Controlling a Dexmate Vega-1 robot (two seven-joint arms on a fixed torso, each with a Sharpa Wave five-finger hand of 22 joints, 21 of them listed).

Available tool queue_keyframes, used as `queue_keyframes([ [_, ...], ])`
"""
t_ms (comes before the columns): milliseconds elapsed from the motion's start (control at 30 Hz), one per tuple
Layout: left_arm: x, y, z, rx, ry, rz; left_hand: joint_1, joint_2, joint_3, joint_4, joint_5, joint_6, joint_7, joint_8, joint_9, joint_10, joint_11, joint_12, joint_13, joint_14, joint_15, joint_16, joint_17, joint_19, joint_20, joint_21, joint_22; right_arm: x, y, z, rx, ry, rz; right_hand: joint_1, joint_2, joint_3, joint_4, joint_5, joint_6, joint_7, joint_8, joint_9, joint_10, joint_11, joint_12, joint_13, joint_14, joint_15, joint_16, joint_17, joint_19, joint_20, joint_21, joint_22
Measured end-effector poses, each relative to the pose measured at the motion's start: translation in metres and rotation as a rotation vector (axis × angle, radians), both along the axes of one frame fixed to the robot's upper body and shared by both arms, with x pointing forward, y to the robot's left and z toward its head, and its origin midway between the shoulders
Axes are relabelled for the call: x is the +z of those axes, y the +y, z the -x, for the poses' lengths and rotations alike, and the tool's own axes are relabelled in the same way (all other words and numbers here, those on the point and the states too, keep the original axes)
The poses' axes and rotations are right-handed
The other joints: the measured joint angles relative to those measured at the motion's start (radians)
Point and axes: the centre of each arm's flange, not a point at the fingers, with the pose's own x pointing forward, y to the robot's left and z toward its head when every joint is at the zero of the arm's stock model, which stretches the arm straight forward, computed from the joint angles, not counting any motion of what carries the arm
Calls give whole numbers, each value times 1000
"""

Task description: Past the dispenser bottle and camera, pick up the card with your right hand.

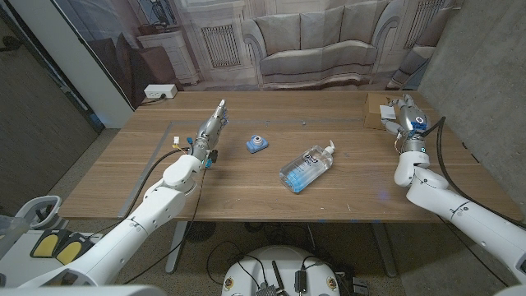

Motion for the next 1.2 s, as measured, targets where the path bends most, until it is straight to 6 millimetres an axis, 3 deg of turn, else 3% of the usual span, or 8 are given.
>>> queue_keyframes([
  [233, 1, 1, -1, -1, -2, 1, 0, 0, 0, 0, 0, 4, -4, 0, 0, 0, 0, 0, 0, 0, 0, 0, 0, 0, 0, 0, 0, -2, 0, -1, -7, 1, -2, 4, 4, -17, 0, 4, -21, 0, 30, 48, -46, 11, 0, 25, -54, 1, -8, 5, -2, 9, -9, 0],
  [467, 2, 1, -2, -1, -2, 1, 0, 0, -3, 3, 0, 9, -2, 0, 0, 0, 0, 0, 0, 0, 0, 0, 0, 0, 0, 0, 0, -5, -1, -4, -18, -3, -1, 4, 4, -21, -2, 4, -27, -5, 43, 62, -54, 8, 0, 30, -60, 3, -8, 5, -2, 9, -15, 0],
  [1000, 4, 2, -1, 4, 2, -5, 0, 0, -3, 3, 0, 11, 0, 0, 0, 4, 4, 0, 0, 0, 0, 0, 0, 0, 0, 0, 0, -8, 2, -13, -37, 4, 19, 21, 8, -33, 0, 12, -15, -9, 74, 81, 2, -14, 33, 44, -54, 2, -2, 9, -2, 9, -19, 0],
  [1200, 5, 2, -1, 7, 1, -5, 0, 0, -3, 3, 0, 11, 0, 0, 0, 4, 4, 0, 0, 0, 0, 0, 0, 0, 0, 0, 0, -9, 1, -15, -43, 0, 24, 23, 11, -39, 6, 12, 21, -20, 88, 73, 36, -27, 51, 49, -35, 0, 9, 9, 2, 5, -19, 5],
])
